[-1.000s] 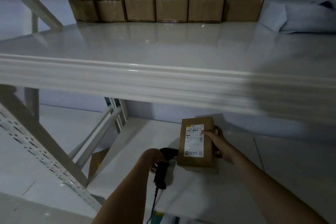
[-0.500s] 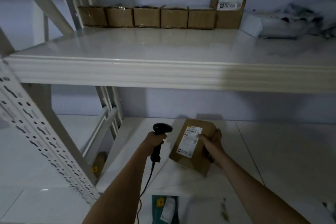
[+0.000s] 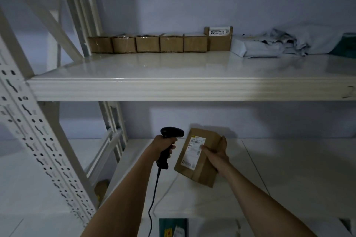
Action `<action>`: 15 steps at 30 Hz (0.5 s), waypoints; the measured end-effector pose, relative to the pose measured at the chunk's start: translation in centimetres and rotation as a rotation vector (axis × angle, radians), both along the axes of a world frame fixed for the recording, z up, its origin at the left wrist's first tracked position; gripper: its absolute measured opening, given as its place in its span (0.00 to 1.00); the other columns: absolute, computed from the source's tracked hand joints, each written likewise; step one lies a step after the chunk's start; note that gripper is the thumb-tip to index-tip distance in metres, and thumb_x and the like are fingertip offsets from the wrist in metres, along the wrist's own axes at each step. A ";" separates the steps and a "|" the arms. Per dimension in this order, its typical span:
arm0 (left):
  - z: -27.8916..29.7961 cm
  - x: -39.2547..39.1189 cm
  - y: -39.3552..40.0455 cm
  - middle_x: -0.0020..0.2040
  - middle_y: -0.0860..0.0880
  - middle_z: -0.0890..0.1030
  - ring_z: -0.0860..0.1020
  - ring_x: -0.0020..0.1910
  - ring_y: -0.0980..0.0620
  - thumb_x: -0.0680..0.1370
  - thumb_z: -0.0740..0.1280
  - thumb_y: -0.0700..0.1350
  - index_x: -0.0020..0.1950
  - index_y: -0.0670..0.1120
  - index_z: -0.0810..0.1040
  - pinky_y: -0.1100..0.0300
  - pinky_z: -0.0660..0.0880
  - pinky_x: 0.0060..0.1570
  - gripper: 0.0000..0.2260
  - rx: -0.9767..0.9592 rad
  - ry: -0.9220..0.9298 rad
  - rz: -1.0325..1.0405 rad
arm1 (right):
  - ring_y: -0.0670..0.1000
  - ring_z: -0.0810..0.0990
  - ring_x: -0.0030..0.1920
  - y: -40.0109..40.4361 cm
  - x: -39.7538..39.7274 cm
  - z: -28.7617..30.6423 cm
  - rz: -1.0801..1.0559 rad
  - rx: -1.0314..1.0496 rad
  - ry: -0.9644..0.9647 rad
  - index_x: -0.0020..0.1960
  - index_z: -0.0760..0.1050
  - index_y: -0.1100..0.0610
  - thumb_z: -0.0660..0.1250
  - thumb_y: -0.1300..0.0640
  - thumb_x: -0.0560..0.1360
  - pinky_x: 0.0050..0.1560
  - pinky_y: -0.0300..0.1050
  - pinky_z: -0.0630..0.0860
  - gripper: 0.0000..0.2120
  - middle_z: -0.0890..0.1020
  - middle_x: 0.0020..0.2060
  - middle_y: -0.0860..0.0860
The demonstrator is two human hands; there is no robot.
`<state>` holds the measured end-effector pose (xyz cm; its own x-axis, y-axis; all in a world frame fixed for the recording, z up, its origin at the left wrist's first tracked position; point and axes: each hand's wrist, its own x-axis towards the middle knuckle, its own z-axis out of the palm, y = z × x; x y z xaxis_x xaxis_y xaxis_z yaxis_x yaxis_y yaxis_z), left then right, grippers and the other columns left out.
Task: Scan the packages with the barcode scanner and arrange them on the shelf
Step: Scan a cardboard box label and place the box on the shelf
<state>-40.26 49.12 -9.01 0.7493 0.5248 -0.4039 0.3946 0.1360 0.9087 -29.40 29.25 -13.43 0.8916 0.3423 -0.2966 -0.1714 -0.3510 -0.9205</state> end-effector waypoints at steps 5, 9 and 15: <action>0.8 -0.2 -0.9 0.32 0.45 0.78 0.72 0.25 0.51 0.76 0.68 0.42 0.47 0.41 0.78 0.61 0.71 0.26 0.05 0.063 0.004 -0.012 | 0.62 0.69 0.71 0.0 -0.5 0.1 0.009 0.043 -0.030 0.75 0.35 0.30 0.79 0.37 0.62 0.65 0.67 0.73 0.60 0.74 0.69 0.54; 0.8 -0.3 -1.5 0.33 0.46 0.79 0.71 0.25 0.51 0.75 0.69 0.44 0.51 0.39 0.80 0.60 0.71 0.27 0.10 0.110 0.004 -0.052 | 0.61 0.70 0.70 -0.1 -1.0 0.0 0.037 0.082 -0.044 0.74 0.39 0.28 0.80 0.38 0.60 0.65 0.66 0.74 0.59 0.74 0.69 0.51; 1.3 -0.6 -2.1 0.35 0.47 0.81 0.72 0.26 0.52 0.72 0.69 0.47 0.47 0.41 0.80 0.61 0.72 0.27 0.10 0.217 0.038 -0.108 | 0.61 0.70 0.70 -0.3 -1.2 0.0 0.049 0.071 -0.040 0.74 0.39 0.29 0.80 0.36 0.58 0.65 0.66 0.74 0.60 0.74 0.69 0.52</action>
<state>-40.82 47.04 -7.74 0.7922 0.5200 -0.3194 0.4304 -0.1051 0.8965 -30.56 29.00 -13.44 0.8839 0.4045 -0.2346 -0.1183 -0.2919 -0.9491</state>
